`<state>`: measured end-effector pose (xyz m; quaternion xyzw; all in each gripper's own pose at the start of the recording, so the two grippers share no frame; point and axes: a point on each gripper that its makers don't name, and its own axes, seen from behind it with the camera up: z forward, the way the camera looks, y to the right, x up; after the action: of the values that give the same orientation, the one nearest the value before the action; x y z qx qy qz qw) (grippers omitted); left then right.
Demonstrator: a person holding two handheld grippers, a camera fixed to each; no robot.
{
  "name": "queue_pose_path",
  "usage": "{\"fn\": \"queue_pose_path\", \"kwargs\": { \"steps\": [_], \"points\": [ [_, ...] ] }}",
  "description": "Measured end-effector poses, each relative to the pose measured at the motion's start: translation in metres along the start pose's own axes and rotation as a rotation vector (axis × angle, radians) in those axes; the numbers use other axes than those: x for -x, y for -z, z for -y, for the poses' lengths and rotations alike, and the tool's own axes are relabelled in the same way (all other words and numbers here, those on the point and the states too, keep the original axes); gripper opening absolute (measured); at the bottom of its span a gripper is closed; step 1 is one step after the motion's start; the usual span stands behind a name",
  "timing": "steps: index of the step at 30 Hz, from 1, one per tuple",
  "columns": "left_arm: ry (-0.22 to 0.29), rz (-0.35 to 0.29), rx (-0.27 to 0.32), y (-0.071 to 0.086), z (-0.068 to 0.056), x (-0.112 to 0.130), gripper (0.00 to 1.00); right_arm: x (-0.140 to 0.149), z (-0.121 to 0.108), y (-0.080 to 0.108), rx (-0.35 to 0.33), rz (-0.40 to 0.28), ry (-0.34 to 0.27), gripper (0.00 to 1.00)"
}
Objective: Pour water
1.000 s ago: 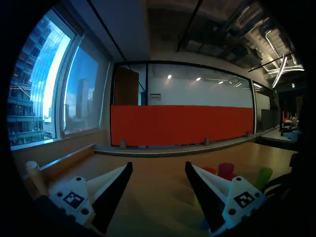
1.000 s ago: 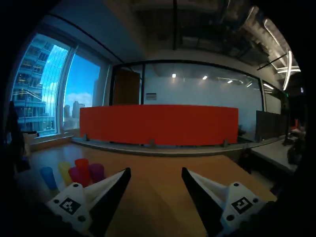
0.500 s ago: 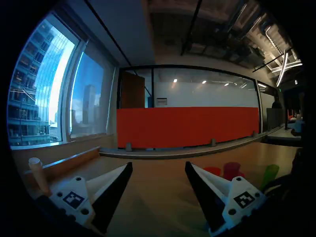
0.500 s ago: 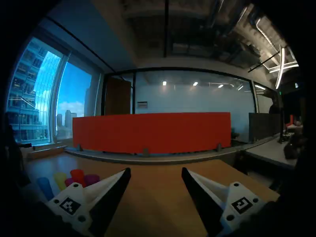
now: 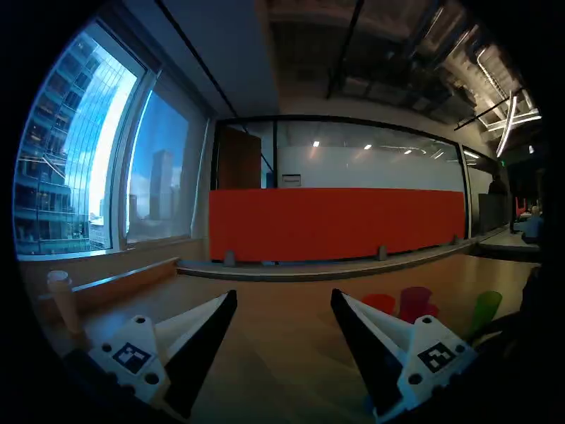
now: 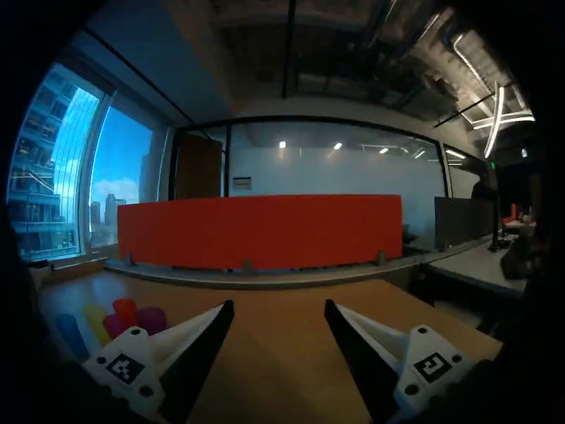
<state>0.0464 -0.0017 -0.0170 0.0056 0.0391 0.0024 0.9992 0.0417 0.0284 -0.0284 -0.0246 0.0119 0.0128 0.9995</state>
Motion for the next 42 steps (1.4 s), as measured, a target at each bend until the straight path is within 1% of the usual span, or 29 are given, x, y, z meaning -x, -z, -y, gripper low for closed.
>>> {"fn": "queue_pose_path", "kwargs": {
  "steps": [4,8,12,18,26,32,35,42],
  "points": [
    [-0.010,-0.004,0.011,-0.001,-0.007,0.000,0.99,0.004,-0.002,0.000,0.005,0.007,0.001,1.00],
    [-0.013,-0.006,0.023,-0.001,-0.011,0.002,0.99,0.006,-0.005,0.001,0.010,0.010,-0.004,1.00],
    [-0.016,0.000,0.025,-0.002,-0.011,0.008,0.99,0.005,-0.009,0.002,0.015,0.012,-0.009,0.99],
    [-0.005,0.016,0.023,-0.003,-0.008,0.019,0.99,0.003,-0.010,0.004,0.016,0.010,-0.008,1.00],
    [0.004,0.026,0.024,-0.005,-0.007,0.029,0.99,0.006,-0.006,0.002,0.006,0.018,0.000,1.00],
    [0.026,0.034,0.027,-0.006,-0.007,0.035,0.99,0.006,-0.001,0.002,0.000,0.019,0.005,1.00],
    [0.024,0.038,0.024,-0.006,-0.005,0.036,0.99,0.004,0.000,0.002,-0.003,0.018,0.006,0.99],
    [0.011,0.055,0.028,-0.008,-0.006,0.041,0.99,0.002,0.002,0.002,-0.006,0.014,0.006,1.00]
  ]
}}
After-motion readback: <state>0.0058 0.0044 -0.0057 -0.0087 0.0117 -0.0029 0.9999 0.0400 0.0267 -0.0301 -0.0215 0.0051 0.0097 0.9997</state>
